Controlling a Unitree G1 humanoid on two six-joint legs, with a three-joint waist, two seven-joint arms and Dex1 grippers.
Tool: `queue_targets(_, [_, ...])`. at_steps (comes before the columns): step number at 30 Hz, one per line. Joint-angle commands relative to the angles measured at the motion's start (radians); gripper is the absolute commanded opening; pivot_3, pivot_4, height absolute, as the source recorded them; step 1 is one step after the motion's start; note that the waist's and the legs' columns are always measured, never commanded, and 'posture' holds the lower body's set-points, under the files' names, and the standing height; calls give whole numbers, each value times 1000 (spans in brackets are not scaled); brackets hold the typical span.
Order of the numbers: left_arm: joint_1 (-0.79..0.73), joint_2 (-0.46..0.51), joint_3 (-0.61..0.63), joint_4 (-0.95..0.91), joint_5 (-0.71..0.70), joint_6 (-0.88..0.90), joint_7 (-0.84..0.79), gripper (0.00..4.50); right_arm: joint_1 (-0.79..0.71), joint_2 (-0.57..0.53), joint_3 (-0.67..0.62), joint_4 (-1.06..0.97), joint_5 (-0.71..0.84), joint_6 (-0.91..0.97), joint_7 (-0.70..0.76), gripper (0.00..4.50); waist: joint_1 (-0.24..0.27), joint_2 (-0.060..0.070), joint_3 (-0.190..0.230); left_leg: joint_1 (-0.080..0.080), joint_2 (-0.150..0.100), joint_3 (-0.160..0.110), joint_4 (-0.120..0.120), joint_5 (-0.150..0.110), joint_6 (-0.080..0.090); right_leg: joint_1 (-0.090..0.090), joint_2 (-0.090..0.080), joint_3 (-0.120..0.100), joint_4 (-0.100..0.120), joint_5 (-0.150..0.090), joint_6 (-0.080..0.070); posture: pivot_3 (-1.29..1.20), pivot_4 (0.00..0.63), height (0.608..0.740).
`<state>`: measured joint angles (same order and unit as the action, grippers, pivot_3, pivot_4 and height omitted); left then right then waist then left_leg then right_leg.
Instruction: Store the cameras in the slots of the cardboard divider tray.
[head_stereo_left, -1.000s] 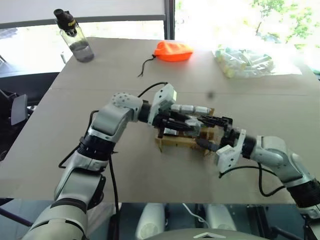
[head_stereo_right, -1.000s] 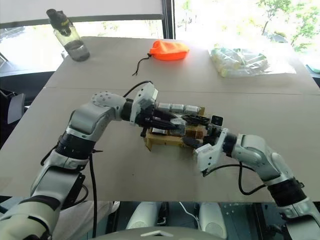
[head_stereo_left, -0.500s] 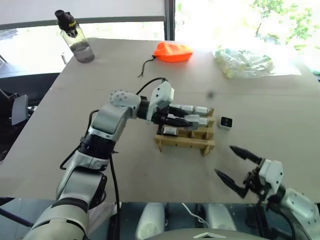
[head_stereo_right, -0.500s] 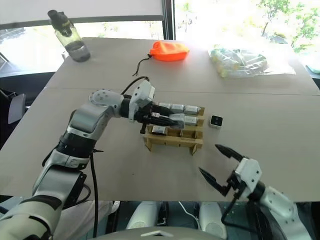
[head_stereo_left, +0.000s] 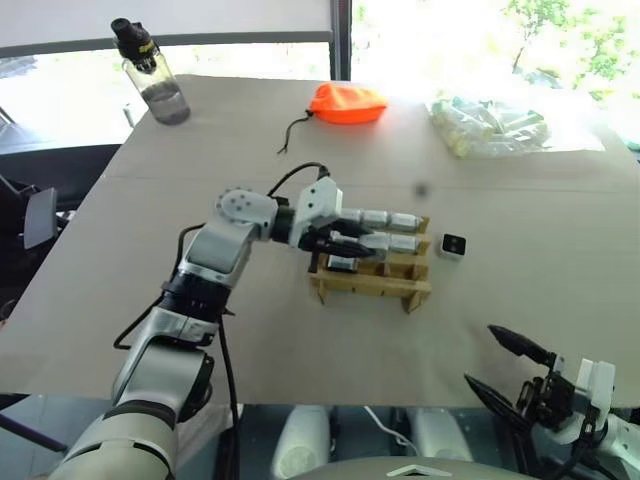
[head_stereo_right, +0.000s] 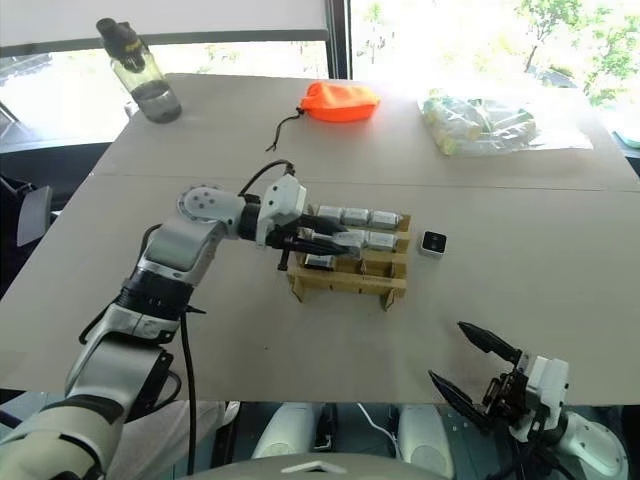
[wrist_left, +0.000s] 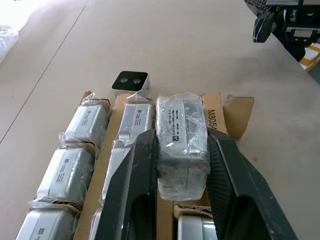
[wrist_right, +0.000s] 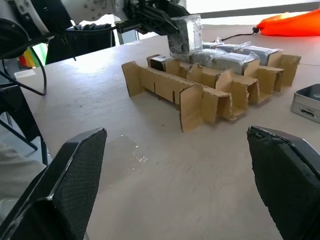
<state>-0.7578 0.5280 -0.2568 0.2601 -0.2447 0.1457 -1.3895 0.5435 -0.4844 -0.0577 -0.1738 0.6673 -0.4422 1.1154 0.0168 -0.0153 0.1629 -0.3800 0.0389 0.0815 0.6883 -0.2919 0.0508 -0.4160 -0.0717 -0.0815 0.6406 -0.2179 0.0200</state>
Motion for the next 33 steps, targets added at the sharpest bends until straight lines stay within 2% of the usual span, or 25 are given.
queue_targets(1, [10, -5, 11, 26, 5, -53, -14, 722, 0, 6, -29, 12, -27, -35, 30, 4460, 0, 0, 0, 0, 0, 0, 0, 0, 0, 0, 0, 0, 0, 0, 0, 0, 150, 726])
queue_targets(10, [30, -11, -12, 72, 28, -113, -79, 722, 5, 30, -35, 19, -48, -31, 13, 4460, 0, 0, -1, 1, 0, 0, 0, 0, 0, 0, 0, 0, 1, 0, 0, 0, 150, 726])
queue_targets(20, [38, -37, -34, 95, 76, -71, -13, 722, -8, 64, -37, 42, -70, -37, 15, 4460, 0, 0, -7, 2, 0, 0, 0, 0, 1, 1, 0, 0, 1, 0, 0, 0, 150, 726])
queue_targets(33, [22, -45, -51, 134, 82, -89, -37, 722, -21, 70, -46, 59, -77, -50, 19, 4460, 0, 1, -17, 4, 0, 0, 0, -2, 4, 3, 0, 0, 1, 0, 0, 0, 150, 726])
